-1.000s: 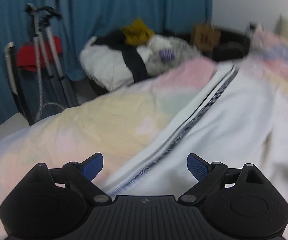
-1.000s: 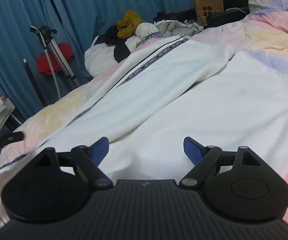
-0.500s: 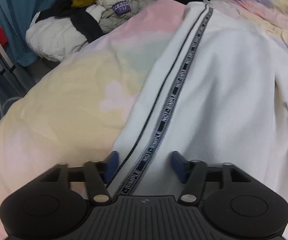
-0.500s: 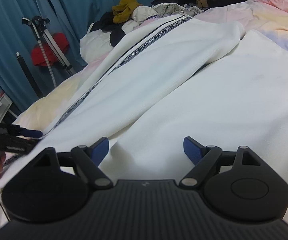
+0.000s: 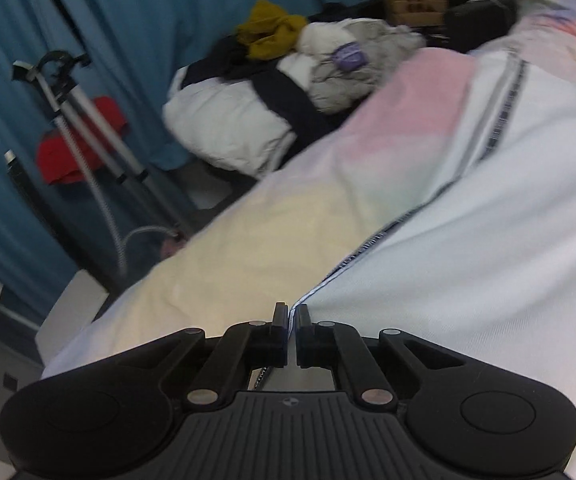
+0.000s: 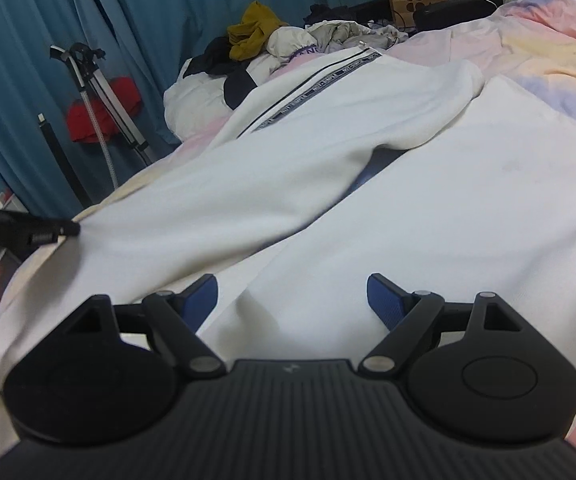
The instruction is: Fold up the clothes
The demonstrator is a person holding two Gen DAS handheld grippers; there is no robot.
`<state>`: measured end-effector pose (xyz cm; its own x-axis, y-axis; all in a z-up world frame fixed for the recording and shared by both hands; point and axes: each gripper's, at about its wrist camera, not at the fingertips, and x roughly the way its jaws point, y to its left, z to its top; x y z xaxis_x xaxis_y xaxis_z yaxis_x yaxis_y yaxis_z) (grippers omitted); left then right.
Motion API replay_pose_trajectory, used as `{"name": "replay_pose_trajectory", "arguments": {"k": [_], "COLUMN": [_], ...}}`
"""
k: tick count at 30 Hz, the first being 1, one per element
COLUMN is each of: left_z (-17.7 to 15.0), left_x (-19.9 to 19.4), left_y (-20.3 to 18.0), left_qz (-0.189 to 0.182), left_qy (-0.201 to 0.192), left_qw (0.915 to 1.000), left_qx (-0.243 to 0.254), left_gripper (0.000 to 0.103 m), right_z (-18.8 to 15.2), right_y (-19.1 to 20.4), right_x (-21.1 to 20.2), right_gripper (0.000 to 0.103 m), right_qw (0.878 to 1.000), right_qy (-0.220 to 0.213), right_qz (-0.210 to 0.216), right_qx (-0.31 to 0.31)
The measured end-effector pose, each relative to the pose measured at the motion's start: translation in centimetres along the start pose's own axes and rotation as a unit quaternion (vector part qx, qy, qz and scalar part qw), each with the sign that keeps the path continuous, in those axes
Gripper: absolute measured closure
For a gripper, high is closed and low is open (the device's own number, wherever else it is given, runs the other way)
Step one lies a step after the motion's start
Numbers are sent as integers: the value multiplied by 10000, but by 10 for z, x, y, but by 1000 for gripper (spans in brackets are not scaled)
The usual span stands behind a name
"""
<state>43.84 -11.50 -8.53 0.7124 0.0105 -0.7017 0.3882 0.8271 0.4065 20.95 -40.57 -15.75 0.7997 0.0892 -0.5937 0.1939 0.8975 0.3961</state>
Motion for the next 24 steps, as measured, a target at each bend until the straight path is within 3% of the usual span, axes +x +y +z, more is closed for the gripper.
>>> {"name": "replay_pose_trajectory", "arguments": {"k": [6, 8, 10, 13, 15, 20, 24], "left_z": [-19, -27, -38, -68, -96, -182, -237], "left_x": [38, 33, 16, -29, -57, -121, -146], "left_y": [-4, -1, 11, 38, 69, 148, 188], "left_qz": [-22, -163, -440, -427, -270, 145, 762], "left_qy": [150, 64, 84, -127, -187, -210, 238], "left_qw": [9997, 9996, 9986, 9985, 9969, 9844, 9845], "left_qx": [-202, -224, -275, -317, -718, -1738, -1564], "left_gripper": [97, 85, 49, 33, 23, 21, 20], "right_z": [0, -1, -2, -1, 0, 1, 2], "right_y": [-8, -9, -10, -9, -11, -7, -2], "right_x": [12, 16, 19, 16, 14, 7, 1], "right_gripper": [20, 20, 19, 20, 20, 20, 20], "right_qw": [9999, 9998, 9998, 9998, 9998, 9999, 10000], "right_qy": [96, 136, 165, 132, 111, 57, 9], "right_qz": [-12, -16, -8, 20, 9, -51, -60], "right_qx": [113, 128, 137, 128, 142, 110, -7]}}
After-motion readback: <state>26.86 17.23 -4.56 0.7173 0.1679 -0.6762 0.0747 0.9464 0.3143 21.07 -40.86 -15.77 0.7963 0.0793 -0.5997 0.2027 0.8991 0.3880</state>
